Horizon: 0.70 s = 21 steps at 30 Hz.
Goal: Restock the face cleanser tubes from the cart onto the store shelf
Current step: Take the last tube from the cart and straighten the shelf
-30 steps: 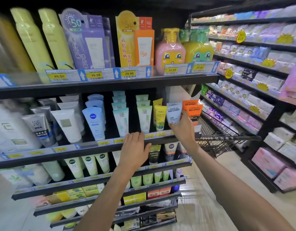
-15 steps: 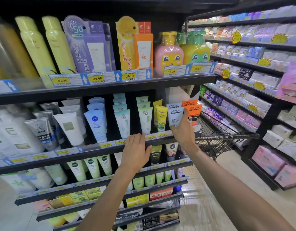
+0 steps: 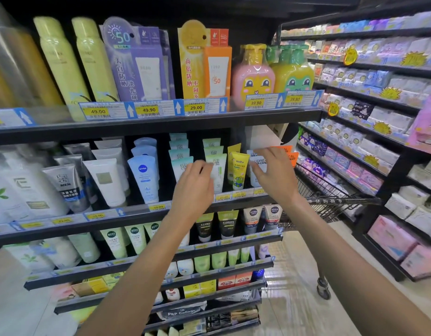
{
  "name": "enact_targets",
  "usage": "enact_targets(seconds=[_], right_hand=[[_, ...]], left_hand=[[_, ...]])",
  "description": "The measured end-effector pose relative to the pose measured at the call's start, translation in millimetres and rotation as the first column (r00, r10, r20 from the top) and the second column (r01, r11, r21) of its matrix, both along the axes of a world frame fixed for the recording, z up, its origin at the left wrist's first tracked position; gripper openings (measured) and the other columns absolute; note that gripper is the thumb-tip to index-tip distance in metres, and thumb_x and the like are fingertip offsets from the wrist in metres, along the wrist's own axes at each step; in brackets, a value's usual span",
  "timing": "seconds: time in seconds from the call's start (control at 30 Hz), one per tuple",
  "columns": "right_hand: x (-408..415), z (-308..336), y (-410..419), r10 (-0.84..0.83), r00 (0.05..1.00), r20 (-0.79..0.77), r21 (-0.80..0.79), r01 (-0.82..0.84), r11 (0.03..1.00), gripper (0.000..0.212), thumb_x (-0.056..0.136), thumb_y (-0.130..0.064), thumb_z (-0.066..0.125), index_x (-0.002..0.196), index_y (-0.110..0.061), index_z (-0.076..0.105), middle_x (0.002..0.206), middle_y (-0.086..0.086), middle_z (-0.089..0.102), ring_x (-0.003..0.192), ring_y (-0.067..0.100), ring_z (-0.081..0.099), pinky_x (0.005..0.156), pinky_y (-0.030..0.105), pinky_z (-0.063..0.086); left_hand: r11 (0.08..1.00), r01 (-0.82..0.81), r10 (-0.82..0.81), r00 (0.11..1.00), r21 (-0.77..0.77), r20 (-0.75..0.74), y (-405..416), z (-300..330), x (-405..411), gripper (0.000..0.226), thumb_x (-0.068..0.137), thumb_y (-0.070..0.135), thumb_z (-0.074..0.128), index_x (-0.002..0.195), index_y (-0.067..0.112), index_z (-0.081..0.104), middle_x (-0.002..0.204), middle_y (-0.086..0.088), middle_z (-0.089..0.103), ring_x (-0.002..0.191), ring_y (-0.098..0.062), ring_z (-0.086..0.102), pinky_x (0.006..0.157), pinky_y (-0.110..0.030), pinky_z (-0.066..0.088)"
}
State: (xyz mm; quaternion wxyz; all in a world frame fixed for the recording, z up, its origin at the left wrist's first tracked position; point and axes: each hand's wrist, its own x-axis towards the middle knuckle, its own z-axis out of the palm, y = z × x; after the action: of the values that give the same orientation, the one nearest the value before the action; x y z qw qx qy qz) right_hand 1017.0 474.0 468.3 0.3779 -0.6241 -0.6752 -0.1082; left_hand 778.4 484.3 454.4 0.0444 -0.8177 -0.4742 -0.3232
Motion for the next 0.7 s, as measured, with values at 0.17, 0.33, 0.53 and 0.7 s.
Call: enact_targets(seconds=[0.17, 0.33, 0.53, 0.7], right_hand=[[-2, 39, 33, 0.108, 0.988, 0.108, -0.234, -0.080, 0.969, 0.043, 0.099, -0.043, 0.063, 0.133, -0.017, 0.066, 0.127, 0.004, 0.071, 0.125, 0.025, 0.057, 0.099, 0.038, 0.047], [2, 46, 50, 0.153, 0.985, 0.084, -0.410, -0.106, 0.906, 0.033, 0.100, -0.032, 0.064, 0.128, -0.015, 0.071, 0.124, 0.007, 0.073, 0.117, 0.029, 0.064, 0.096, 0.041, 0.053], [4, 44, 55, 0.201, 0.980, 0.013, -0.417, -0.177, 0.892, 0.028, 0.101, -0.027, 0.065, 0.123, -0.013, 0.074, 0.125, 0.008, 0.072, 0.116, 0.026, 0.064, 0.093, 0.031, 0.048], [3, 41, 58, 0.237, 0.970, -0.048, -0.414, -0.235, 0.879, 0.026, 0.101, -0.026, 0.065, 0.122, -0.014, 0.074, 0.126, 0.007, 0.072, 0.116, 0.024, 0.064, 0.090, 0.027, 0.045]], left_hand=[[0.999, -0.016, 0.011, 0.994, -0.040, -0.113, 30, 46, 14, 0.044, 0.098, 0.010, 0.058, 0.142, 0.009, 0.054, 0.131, -0.011, 0.057, 0.119, -0.029, 0.054, 0.093, -0.042, 0.049], [0.984, -0.106, 0.063, 0.959, -0.144, -0.277, 45, 62, 22, 0.035, 0.099, 0.009, 0.054, 0.134, 0.009, 0.059, 0.123, -0.018, 0.063, 0.113, -0.039, 0.061, 0.081, -0.046, 0.050], [0.961, -0.088, 0.037, 0.981, -0.261, -0.192, 66, 56, 21, 0.041, 0.101, 0.005, 0.049, 0.138, 0.017, 0.063, 0.134, -0.017, 0.060, 0.119, -0.039, 0.059, 0.091, -0.048, 0.052], [0.946, -0.034, -0.007, 0.992, -0.321, -0.126, 79, 57, 14, 0.041, 0.098, 0.005, 0.050, 0.131, 0.021, 0.068, 0.139, -0.012, 0.061, 0.122, -0.034, 0.060, 0.099, -0.050, 0.054]])
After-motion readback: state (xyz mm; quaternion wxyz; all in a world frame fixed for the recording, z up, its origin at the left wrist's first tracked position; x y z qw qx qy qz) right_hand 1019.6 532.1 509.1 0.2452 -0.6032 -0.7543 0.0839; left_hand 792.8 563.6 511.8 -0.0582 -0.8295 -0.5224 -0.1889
